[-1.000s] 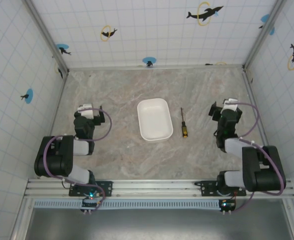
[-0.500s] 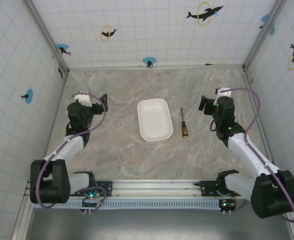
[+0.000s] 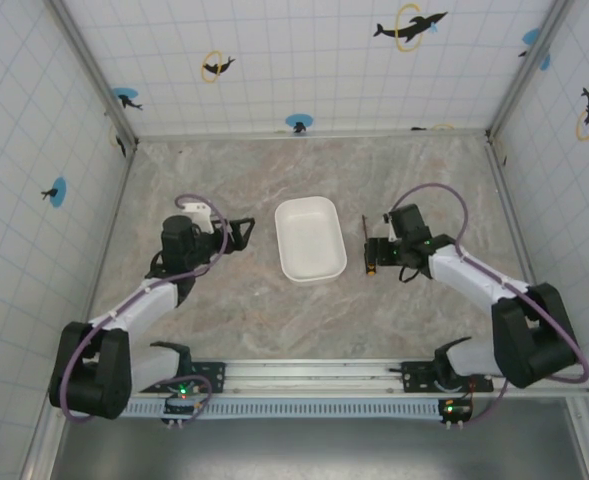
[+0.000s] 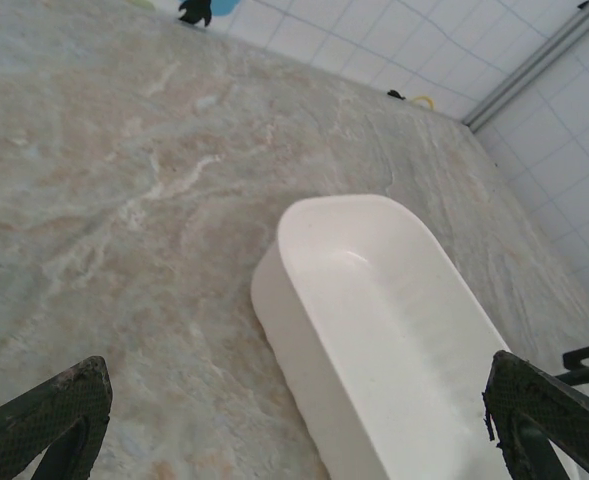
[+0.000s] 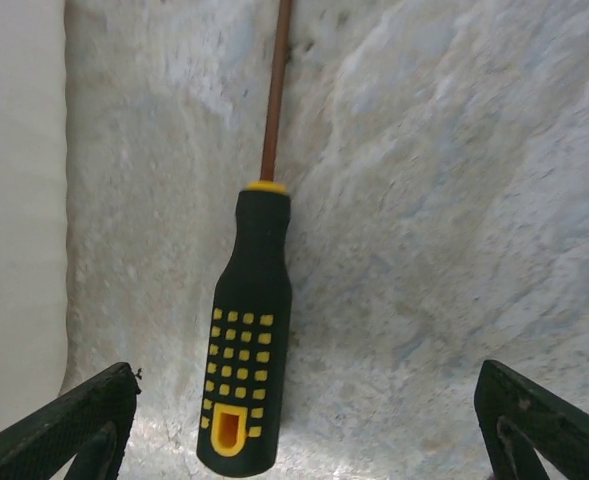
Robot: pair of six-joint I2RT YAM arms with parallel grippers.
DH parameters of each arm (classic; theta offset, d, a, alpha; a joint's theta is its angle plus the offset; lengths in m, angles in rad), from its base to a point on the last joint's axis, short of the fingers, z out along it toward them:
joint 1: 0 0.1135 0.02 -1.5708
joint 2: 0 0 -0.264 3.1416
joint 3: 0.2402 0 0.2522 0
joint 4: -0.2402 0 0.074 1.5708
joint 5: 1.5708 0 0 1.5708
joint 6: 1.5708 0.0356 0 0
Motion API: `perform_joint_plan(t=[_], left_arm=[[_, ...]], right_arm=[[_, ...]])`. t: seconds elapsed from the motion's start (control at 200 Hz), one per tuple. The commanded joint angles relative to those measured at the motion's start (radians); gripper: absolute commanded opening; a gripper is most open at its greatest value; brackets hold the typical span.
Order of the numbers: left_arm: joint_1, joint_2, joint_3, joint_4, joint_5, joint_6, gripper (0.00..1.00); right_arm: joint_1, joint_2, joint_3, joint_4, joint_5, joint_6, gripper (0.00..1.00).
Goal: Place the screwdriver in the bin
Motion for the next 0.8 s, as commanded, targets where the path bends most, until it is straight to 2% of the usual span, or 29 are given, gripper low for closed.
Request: perform_joint_plan(t=[0.0, 0.265, 0.506, 0.676, 0.796], left_arm=[[-0.01, -0.041, -0.036, 0.004, 0.003, -0.047, 0.98], [-0.009, -0.039, -0.064, -0.012, -0.019, -0.033, 0.98], [-0.015, -0.048, -0.067, -0.012, -0.032, -0.023, 0.98], [-0.013, -0.043, -0.071, -0.012, -0.037, -0.022, 0.98], [-0.014, -0.038, -0.069, -0.013, -0.036, -0.019, 0.98]], right_arm=[[0.03, 0.031, 0.057, -0.058, -0.02, 0.01, 0.87], [0.051, 0.091, 0.067, -0.061, -0.008, 0.021, 0.8], [0.068, 0.125, 0.089, -0.081, 0.0, 0.011, 0.66], [0.069, 0.153, 0.106, -0.098, 0.0, 0.005, 0.52], [0.069, 0.169, 0.111, -0.101, -0.004, 0.005, 0.47]])
